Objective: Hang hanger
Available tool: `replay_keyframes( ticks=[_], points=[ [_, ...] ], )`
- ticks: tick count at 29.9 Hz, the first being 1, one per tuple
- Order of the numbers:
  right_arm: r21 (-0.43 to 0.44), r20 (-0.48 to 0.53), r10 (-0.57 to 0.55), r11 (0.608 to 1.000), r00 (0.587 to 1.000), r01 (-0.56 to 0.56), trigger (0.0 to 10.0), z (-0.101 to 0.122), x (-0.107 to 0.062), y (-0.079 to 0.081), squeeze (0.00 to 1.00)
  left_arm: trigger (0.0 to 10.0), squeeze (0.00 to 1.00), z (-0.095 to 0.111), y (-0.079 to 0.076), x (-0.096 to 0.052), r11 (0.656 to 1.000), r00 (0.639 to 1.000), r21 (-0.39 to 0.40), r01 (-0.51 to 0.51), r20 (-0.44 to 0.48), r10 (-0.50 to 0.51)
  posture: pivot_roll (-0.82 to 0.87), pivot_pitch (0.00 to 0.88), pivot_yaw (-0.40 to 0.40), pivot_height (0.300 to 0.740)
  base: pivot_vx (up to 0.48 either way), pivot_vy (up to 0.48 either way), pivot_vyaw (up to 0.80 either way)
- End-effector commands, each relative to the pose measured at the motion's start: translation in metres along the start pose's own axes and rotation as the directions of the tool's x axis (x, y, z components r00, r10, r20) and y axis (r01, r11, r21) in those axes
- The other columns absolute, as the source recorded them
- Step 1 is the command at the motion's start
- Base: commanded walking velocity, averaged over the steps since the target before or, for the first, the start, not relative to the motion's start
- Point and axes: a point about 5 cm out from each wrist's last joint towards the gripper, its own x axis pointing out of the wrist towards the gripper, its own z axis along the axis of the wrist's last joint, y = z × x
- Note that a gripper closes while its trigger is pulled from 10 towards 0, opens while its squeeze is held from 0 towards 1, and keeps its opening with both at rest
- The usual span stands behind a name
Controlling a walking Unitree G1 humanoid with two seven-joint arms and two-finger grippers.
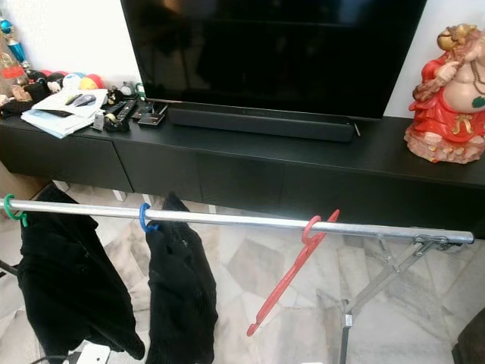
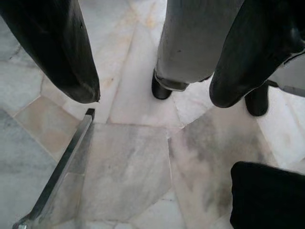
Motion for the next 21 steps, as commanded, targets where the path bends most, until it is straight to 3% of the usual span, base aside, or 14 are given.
replay_keyframes(
  ticks=[1,13,21],
  points=[
    [0.006,0.003,0.002,1.000,1.000,-0.002,10.0,0.001,0.000,0.002,0.00,10.0,0.00,-0.008,0.004,-0.001,1.000,1.000,-0.004,-0.017,-0.018,0.017,-0.08,0.027,0.057,0.740,0.000,0.000,0.80],
    [-0.006,0.001,-0.003,1.000,1.000,0.003,10.0,0.003,0.001,0.002,0.00,10.0,0.00,-0.012,-0.003,-0.001,1.000,0.999,0.023,-0.018,-0.041,0.019,-0.09,0.001,0.053,0.740,0.000,0.000,0.76],
    [-0.012,0.007,-0.005,1.000,1.000,0.005,10.0,0.006,0.001,-0.002,0.00,10.0,0.00,-0.019,-0.011,-0.002,1.000,0.998,0.025,-0.002,-0.067,0.003,-0.11,0.000,0.037,0.740,0.000,0.000,0.00]
  ],
)
